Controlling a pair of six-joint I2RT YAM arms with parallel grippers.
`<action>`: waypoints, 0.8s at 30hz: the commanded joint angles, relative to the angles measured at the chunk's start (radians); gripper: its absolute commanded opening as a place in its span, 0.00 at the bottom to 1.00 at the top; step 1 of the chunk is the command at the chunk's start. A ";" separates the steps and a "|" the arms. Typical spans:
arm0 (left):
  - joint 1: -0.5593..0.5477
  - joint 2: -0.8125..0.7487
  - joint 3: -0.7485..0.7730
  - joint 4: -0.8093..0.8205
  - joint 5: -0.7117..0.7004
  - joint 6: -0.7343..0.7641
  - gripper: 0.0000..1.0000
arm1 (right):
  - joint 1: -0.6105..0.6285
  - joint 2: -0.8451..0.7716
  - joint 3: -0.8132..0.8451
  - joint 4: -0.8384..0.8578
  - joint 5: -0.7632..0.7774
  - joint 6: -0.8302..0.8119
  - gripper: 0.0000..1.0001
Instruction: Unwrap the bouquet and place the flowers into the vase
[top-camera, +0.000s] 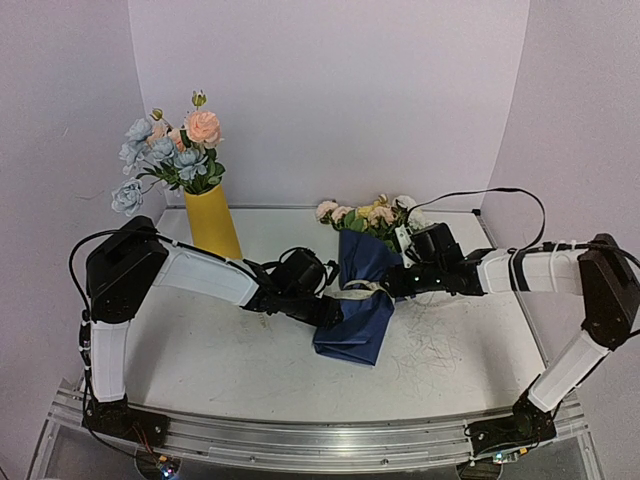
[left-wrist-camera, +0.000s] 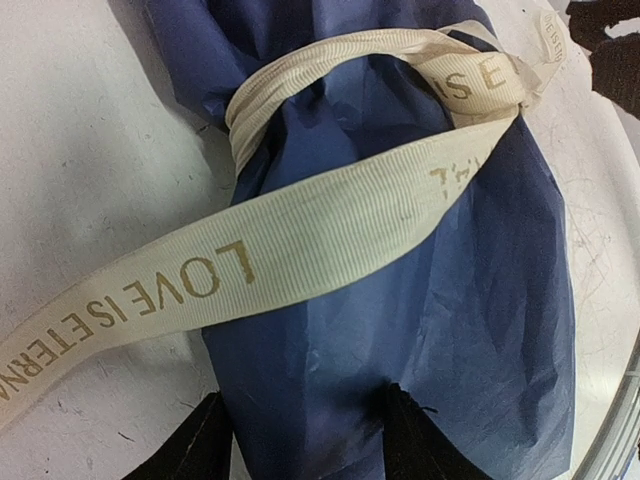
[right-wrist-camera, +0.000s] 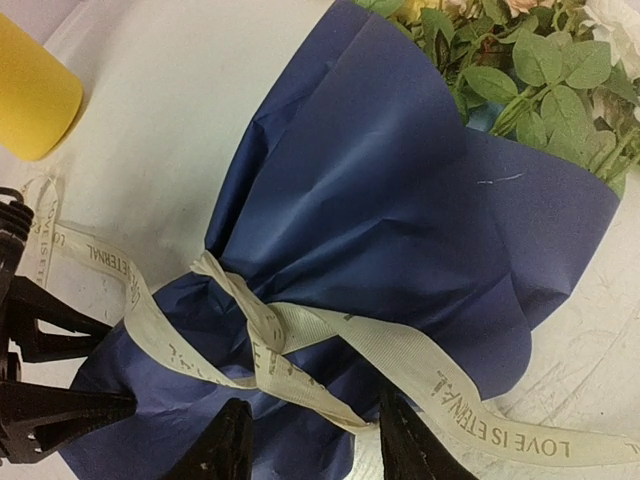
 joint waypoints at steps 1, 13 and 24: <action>-0.006 0.006 0.032 -0.018 -0.021 -0.014 0.52 | 0.004 0.040 0.058 -0.030 -0.008 -0.071 0.45; -0.007 0.012 0.042 -0.025 -0.024 -0.019 0.52 | 0.010 0.110 0.098 -0.042 -0.060 -0.102 0.40; -0.008 0.024 0.054 -0.029 -0.022 -0.017 0.52 | 0.012 0.094 0.073 -0.024 -0.036 -0.077 0.08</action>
